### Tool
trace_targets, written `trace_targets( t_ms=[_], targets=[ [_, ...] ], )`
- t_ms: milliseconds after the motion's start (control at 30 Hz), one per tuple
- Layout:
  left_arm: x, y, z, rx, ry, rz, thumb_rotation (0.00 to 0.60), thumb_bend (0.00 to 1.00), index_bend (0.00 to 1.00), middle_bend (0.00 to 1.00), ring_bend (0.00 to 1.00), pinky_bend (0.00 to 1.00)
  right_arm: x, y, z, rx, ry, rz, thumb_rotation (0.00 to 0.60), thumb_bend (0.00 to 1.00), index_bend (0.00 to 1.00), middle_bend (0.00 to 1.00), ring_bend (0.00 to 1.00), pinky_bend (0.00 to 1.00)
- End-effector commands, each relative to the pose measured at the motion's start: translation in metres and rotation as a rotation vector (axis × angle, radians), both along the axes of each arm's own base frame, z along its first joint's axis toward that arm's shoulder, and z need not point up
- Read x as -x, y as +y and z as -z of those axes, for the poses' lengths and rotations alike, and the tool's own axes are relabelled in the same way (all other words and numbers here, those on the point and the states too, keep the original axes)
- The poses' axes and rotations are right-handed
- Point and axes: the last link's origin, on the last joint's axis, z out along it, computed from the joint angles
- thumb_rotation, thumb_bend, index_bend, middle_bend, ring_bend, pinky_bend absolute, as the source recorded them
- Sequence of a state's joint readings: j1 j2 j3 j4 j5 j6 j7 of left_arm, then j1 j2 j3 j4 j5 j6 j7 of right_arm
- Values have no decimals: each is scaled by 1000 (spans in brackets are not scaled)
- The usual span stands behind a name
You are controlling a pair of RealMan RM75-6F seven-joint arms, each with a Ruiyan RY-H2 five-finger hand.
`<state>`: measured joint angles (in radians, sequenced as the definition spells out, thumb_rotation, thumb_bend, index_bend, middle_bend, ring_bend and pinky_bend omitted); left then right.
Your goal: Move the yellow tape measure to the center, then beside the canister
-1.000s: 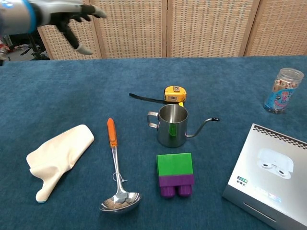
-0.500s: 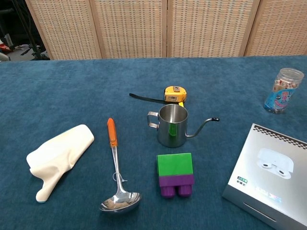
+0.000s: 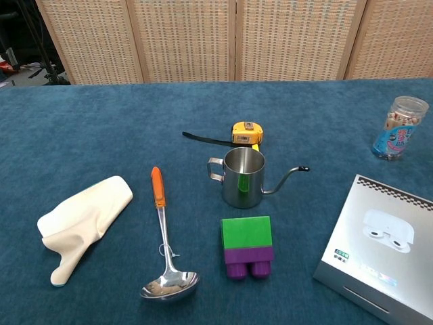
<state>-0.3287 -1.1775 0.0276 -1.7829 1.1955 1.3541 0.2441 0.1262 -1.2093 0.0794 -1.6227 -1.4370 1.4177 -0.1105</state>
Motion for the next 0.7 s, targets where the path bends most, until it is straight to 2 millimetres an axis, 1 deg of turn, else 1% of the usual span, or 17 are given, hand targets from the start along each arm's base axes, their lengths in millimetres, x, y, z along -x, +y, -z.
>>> trace_targets(
  t_ms=[33,267,400,500,533,567,600,700],
  targets=[
    [1,0,-2,-16,-5,9,600,258,32,0,0,3,0,0,2,-9,4,-1,600,33,0,0,0,0],
    [7,0,1,7,-20,-5,600,258,32,0,0,3,-1,-7,11,-32,20,-4,600,37,0,0,0,0],
    [9,2,2,12,-24,-8,600,258,32,0,0,3,-5,-23,11,-33,33,-10,600,40,0,0,0,0],
    [8,3,4,17,-30,-4,600,259,32,0,0,3,-15,-39,8,-30,69,-48,600,42,0,0,0,0],
    [8,3,5,22,-38,-2,600,259,32,0,0,4,-24,-50,7,-36,101,-75,600,42,0,0,0,0],
    [8,4,6,23,-41,-2,600,259,32,0,0,3,-27,-53,6,-38,109,-84,600,41,0,0,0,0],
    [9,4,6,25,-49,-3,600,259,32,0,0,3,-37,-64,5,-44,130,-108,600,42,0,0,0,0],
    [13,6,7,30,-57,-19,600,259,32,0,0,3,-56,-84,4,-56,160,-150,600,41,0,0,0,0]
  ],
)
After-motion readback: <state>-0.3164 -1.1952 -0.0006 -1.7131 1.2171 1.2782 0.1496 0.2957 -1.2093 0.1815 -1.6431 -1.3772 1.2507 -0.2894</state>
